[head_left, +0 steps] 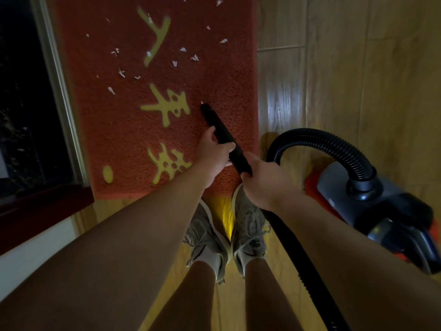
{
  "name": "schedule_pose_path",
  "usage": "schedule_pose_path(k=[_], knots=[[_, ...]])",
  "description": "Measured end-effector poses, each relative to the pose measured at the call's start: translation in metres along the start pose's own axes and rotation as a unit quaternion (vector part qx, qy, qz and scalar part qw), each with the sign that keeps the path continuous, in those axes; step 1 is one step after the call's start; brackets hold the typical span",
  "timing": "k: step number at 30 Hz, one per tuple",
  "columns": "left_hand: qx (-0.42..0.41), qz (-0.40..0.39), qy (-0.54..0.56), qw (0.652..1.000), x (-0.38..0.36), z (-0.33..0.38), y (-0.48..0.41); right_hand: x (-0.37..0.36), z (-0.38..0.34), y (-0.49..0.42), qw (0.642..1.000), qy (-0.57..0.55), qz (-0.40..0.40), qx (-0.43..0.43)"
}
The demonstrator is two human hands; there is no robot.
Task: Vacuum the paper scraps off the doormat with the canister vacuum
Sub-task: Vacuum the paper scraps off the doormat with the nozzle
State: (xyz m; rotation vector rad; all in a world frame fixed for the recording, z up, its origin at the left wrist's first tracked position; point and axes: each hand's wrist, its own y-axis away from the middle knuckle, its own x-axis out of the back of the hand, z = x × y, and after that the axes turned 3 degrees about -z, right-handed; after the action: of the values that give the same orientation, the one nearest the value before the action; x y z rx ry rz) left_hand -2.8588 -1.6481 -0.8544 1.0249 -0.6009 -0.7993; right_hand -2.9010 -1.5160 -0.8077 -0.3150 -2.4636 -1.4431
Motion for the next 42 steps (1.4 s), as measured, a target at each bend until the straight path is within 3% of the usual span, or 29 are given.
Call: schedule_pose_path(k=[27,42], knots=[[0.008,0.005,0.017,1.0,0.028,0.059,-0.028,0.037,-0.055,-0.037,0.999,0.043,-0.004,-0.003],[0.037,-0.006,0.027,0.999,0.064,0.054,-0.045,0.021,-0.091,-0.047,0.997,0.061,-0.02,-0.032]])
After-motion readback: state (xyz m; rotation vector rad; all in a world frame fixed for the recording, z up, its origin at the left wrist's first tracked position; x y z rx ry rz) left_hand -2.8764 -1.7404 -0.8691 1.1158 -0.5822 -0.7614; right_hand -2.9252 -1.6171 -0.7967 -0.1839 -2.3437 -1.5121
